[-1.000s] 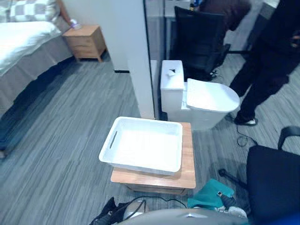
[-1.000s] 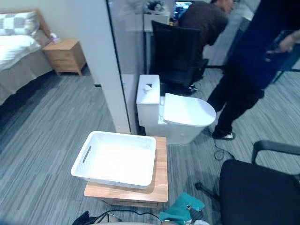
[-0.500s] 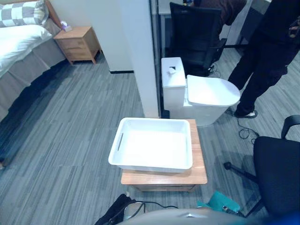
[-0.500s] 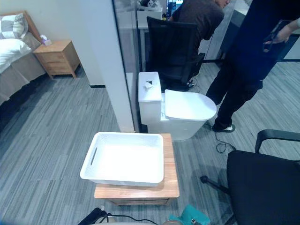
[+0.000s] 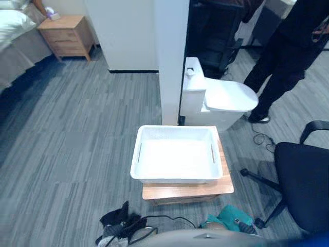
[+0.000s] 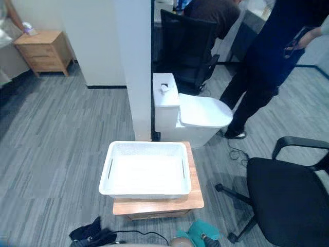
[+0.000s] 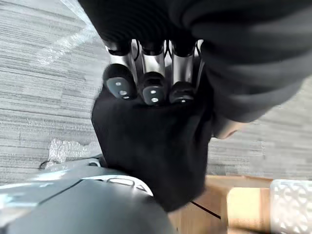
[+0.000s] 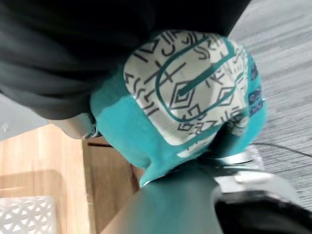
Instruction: Tidy the bed and pick cloth on bed and put in laundry
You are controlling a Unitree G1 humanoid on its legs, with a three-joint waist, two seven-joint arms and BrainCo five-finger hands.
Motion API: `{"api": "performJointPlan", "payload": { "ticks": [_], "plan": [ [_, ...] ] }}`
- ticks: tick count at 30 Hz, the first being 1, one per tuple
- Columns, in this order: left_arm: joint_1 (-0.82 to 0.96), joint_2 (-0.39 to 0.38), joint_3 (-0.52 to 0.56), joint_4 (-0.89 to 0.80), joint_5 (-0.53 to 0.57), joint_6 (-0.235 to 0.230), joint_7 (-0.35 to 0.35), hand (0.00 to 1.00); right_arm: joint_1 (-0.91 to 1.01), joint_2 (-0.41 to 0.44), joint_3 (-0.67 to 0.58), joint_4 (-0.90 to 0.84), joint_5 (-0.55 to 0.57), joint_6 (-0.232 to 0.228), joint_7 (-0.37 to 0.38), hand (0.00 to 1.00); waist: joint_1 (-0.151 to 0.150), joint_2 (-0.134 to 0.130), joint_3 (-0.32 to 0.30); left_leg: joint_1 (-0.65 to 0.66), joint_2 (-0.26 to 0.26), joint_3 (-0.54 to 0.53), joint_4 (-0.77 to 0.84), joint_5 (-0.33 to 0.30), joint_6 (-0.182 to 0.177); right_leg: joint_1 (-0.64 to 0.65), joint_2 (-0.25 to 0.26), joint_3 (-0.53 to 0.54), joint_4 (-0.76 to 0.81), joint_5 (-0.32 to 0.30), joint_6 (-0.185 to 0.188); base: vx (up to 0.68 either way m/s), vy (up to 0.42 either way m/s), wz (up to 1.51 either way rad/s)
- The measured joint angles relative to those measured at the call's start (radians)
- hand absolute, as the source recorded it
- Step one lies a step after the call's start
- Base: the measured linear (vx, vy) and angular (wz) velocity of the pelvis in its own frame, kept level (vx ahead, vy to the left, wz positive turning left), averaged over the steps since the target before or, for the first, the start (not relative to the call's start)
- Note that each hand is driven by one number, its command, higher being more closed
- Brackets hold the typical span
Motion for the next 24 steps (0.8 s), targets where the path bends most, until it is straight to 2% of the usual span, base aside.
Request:
{"api": "performJointPlan", "payload": {
  "ticks": [2,8,14,17,18,19,20,21,24],
  "plan": [
    [0.008,-0.014,0.006,0.000,0.000,0.000,0.000,1.00,-0.007,-0.009,-0.013,0.005,0.011,0.000,-0.001,1.00,0.010,0.022,-0.006,0.023,0.017,0.002,-0.048,0.026,-0.013,0.011,0.021,-0.005,-0.026,0.005,-0.004,-0.03,-0.115,0.09],
    [0.037,-0.025,0.090,0.001,-0.034,0.000,0.000,1.00,-0.002,0.014,-0.067,0.008,0.132,-0.013,-0.008,1.00,0.014,0.011,-0.011,0.039,0.050,0.033,-0.054,0.027,-0.026,0.043,0.054,0.008,-0.098,0.046,-0.015,-0.01,-0.079,-0.13],
    [0.034,-0.051,0.172,0.001,-0.078,0.001,0.008,1.00,0.001,0.031,-0.148,-0.023,0.167,-0.018,-0.054,1.00,0.015,0.013,-0.012,0.040,0.038,0.066,-0.053,0.025,-0.026,0.059,0.046,0.025,-0.134,0.074,-0.003,0.02,0.004,-0.12],
    [0.038,-0.059,0.217,-0.003,-0.090,0.008,0.009,1.00,0.015,0.017,-0.240,-0.177,0.155,-0.007,-0.080,1.00,0.006,0.016,-0.012,0.041,0.043,0.093,-0.055,0.024,-0.025,0.054,0.038,0.040,-0.134,0.079,-0.002,-0.03,0.026,-0.18],
    [0.038,-0.054,0.251,-0.007,-0.090,0.015,0.011,1.00,0.014,-0.032,-0.331,-0.267,0.146,0.004,-0.085,1.00,0.007,0.025,-0.019,0.042,0.042,0.100,-0.055,0.019,-0.025,0.052,0.036,0.044,-0.133,0.079,-0.002,-0.02,0.019,-0.12],
    [0.041,-0.055,0.245,-0.007,-0.089,0.013,0.011,1.00,0.033,-0.092,-0.341,-0.378,0.154,0.000,-0.075,1.00,0.012,0.038,-0.024,0.044,0.040,0.105,-0.055,0.016,-0.023,0.051,0.034,0.047,-0.133,0.079,-0.002,-0.01,0.025,-0.10],
    [0.047,-0.052,0.247,-0.007,-0.089,0.012,0.011,1.00,0.045,-0.124,-0.327,-0.437,0.157,-0.004,-0.056,1.00,0.012,0.037,-0.024,0.045,0.041,0.108,-0.056,0.016,-0.023,0.051,0.035,0.048,-0.133,0.079,-0.002,-0.01,0.008,-0.13],
    [0.060,-0.052,0.267,-0.007,-0.091,0.012,0.009,1.00,0.056,-0.148,-0.289,-0.537,0.119,-0.045,-0.078,1.00,0.006,0.037,-0.032,0.044,0.045,0.114,-0.056,0.016,-0.023,0.044,0.039,0.053,-0.131,0.079,-0.002,0.00,-0.025,-0.14],
    [0.078,-0.063,0.261,-0.007,-0.087,0.014,0.011,1.00,0.037,-0.076,-0.219,-0.726,-0.022,-0.063,-0.168,1.00,0.003,0.027,-0.037,0.040,0.060,0.114,-0.055,0.020,-0.029,0.039,0.053,0.049,-0.130,0.080,-0.003,0.00,-0.047,-0.03]
  ]
}}
